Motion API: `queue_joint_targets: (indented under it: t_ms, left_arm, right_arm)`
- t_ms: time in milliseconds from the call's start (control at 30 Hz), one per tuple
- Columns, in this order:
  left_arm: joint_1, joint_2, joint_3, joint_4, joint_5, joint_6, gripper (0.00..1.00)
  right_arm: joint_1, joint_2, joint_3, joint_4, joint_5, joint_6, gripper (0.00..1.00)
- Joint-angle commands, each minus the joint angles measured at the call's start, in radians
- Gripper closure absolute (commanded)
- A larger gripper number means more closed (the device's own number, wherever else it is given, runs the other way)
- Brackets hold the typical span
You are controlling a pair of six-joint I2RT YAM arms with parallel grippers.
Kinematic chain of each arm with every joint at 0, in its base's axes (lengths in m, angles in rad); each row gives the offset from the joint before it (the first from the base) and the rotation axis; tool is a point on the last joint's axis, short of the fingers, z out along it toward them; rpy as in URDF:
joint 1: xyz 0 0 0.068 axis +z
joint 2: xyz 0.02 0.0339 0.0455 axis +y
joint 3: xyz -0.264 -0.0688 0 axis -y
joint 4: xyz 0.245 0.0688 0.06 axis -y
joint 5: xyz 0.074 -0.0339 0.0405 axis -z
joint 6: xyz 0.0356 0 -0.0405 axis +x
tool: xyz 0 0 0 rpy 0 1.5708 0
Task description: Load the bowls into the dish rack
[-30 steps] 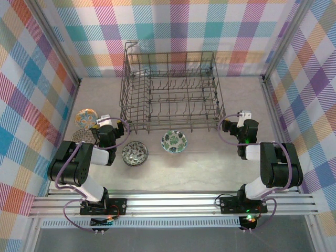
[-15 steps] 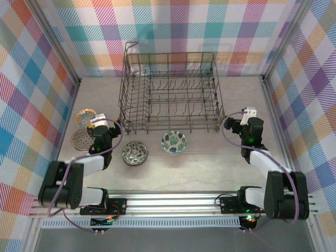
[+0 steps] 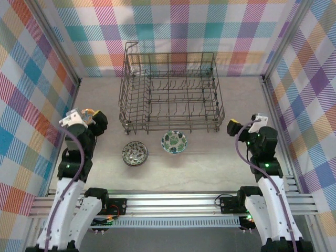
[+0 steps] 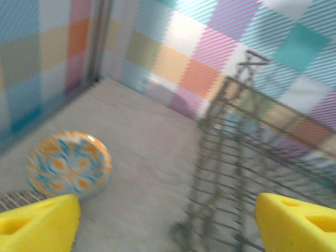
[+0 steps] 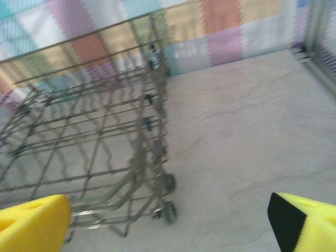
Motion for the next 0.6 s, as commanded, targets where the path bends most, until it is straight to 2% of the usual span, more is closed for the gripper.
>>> queue_joint_targets:
  t_ms: [0, 67, 133, 233, 300, 433, 567]
  left_arm:
    - [-0.022, -0.019, 0.02, -0.285, 0.226, -0.131, 0.2]
    - [-0.055, 0.004, 0.034, -0.35, 0.275, -0.158, 0.23]
    - [-0.098, 0.031, 0.041, -0.378, 0.32, -0.176, 0.27]
    - [-0.193, 0.056, 0.038, -0.388, 0.322, -0.218, 0.31]
    - [-0.276, 0.069, 0.027, -0.371, 0.289, -0.252, 0.31]
    - [-0.439, 0.146, 0.03, -0.324, 0.23, -0.299, 0.32]
    - [-0.622, 0.319, 0.106, -0.319, 0.138, -0.285, 0.35]
  right_arm:
    - [0.016, 0.007, 0.042, -0.177, -0.223, 0.064, 0.08]
    - [0.051, 0.034, 0.055, -0.207, -0.265, 0.08, 0.12]
    - [0.12, 0.07, 0.073, -0.24, -0.221, 0.087, 0.15]
    - [0.25, 0.13, 0.091, -0.258, -0.13, 0.088, 0.18]
    - [0.325, 0.175, 0.1, -0.264, -0.085, 0.107, 0.21]
    - [0.4, 0.245, 0.107, -0.257, -0.055, 0.156, 0.26]
    - [0.463, 0.289, 0.09, -0.221, -0.052, 0.218, 0.33]
